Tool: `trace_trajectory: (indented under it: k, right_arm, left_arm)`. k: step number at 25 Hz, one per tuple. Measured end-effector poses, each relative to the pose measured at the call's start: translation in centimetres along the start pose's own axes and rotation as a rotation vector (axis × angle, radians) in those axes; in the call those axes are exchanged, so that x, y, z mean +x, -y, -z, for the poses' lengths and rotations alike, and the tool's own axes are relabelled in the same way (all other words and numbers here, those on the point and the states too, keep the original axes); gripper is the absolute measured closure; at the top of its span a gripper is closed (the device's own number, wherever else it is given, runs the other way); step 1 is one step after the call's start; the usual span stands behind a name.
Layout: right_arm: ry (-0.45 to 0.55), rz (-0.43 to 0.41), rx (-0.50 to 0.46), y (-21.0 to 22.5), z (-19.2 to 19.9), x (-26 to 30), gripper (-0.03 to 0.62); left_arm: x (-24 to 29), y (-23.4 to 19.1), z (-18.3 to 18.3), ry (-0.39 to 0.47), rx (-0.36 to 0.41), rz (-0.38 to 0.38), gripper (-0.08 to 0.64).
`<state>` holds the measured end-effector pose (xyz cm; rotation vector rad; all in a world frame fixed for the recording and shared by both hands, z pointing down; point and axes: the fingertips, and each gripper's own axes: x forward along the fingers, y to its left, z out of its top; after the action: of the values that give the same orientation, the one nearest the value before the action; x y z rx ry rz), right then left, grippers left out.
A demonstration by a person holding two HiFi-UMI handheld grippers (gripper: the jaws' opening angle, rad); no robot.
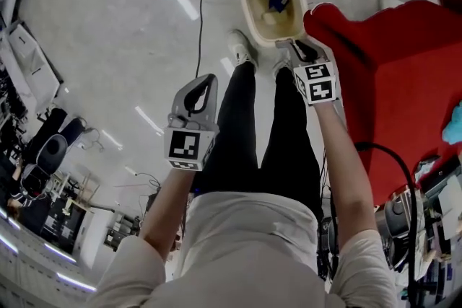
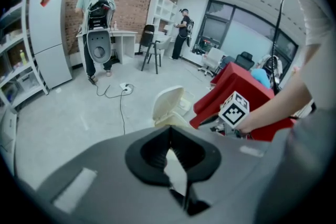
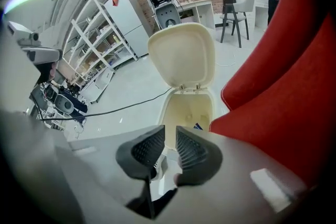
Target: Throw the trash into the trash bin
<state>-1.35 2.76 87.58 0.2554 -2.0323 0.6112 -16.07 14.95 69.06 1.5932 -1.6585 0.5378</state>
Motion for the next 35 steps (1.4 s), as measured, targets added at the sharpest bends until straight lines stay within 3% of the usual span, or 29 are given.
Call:
trace_trajectory:
  k: [19,35]
  right_arm:
    - [0.101,0.037,-0.005,-3.4,-3.6,-13.5,0.588]
    - [0.293,0.051,-0.033,-6.9,-8.9,-28.0,0.591]
  left_arm:
    - [-6.9,4.9,-5.6,0.040,0.035,0.011,0.555]
    - [-12.5,8.5,-9.3,0.058,0.084,0.066,0.555]
